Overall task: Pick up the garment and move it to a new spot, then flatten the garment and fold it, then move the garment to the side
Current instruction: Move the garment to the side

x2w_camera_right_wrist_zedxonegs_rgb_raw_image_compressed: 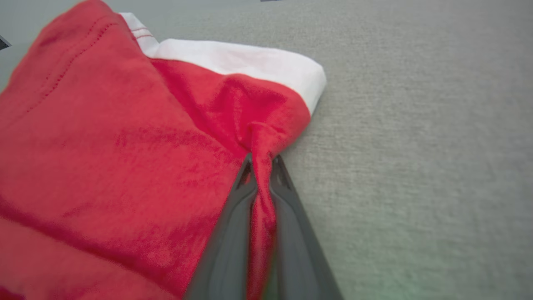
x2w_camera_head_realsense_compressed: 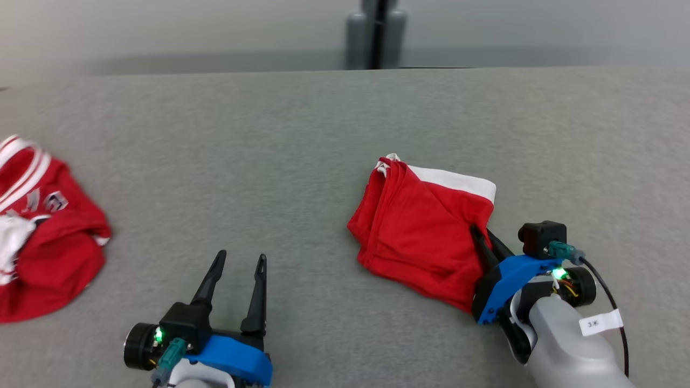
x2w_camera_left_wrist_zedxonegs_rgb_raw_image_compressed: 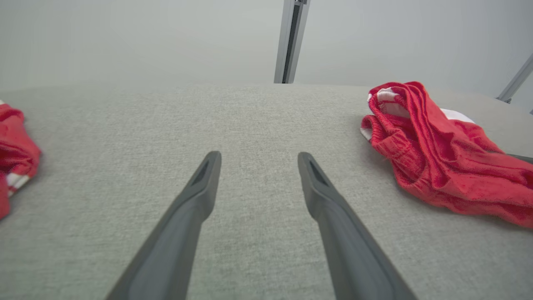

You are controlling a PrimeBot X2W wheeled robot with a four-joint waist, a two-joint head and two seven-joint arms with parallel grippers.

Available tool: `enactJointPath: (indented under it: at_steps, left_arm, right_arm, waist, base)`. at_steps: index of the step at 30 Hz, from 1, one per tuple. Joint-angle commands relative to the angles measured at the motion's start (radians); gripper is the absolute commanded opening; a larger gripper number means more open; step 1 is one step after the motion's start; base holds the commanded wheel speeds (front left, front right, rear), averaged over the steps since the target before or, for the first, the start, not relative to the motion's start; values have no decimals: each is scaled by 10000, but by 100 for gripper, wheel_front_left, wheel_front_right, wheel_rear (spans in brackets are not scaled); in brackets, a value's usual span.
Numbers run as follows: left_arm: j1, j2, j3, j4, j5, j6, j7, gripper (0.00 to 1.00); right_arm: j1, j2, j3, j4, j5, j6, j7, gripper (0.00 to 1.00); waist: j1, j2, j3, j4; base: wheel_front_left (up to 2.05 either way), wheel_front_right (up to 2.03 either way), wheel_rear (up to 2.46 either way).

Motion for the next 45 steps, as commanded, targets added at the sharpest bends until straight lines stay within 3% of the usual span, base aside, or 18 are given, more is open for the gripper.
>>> enactJointPath:
  at_steps: [1,11,18,25,28,39,45]
  left_arm:
    - [-25,-8,-96,-70,-4,-90,-28,100]
    - [-292,-2,-1224,-190,-94,-65,-28,100]
    - [-480,194,-1779,-87,-207,-67,-28,100]
    - [-606,441,-1936,47,-298,-68,-28,100]
    - [-705,618,-1962,37,-293,-68,-28,100]
    - [-1217,971,-1783,-358,-316,-69,-28,100]
    - [-1492,975,-1829,-613,-316,-69,-28,100]
  right_arm:
    - [356,-118,96,70,126,-22,9,0]
    - [792,-95,676,-560,510,-20,-23,0]
    - [951,-73,524,-928,339,-14,-29,0]
    - [459,-93,75,-769,-444,-14,-30,0]
    - [-126,-471,-306,-533,-1058,-14,-27,0]
    - [-2436,-3312,-1618,114,-3245,-14,1168,0]
    - [-2894,-4221,-3056,2,-4011,-14,1812,0]
  waist:
    - [-1,0,-400,-643]
    - [-1,0,-411,-2964]
    - [-1,0,-130,-3660]
    - [-1,0,265,-3414]
    - [-1,0,560,-3064]
    - [-1,0,1662,-1534]
    - [-1,0,2063,-949]
  base:
    - [0,0,0]
    - [0,0,0]
    - [0,0,0]
    - [0,0,0]
    - [0,0,0]
    - [0,0,0]
    - [0,0,0]
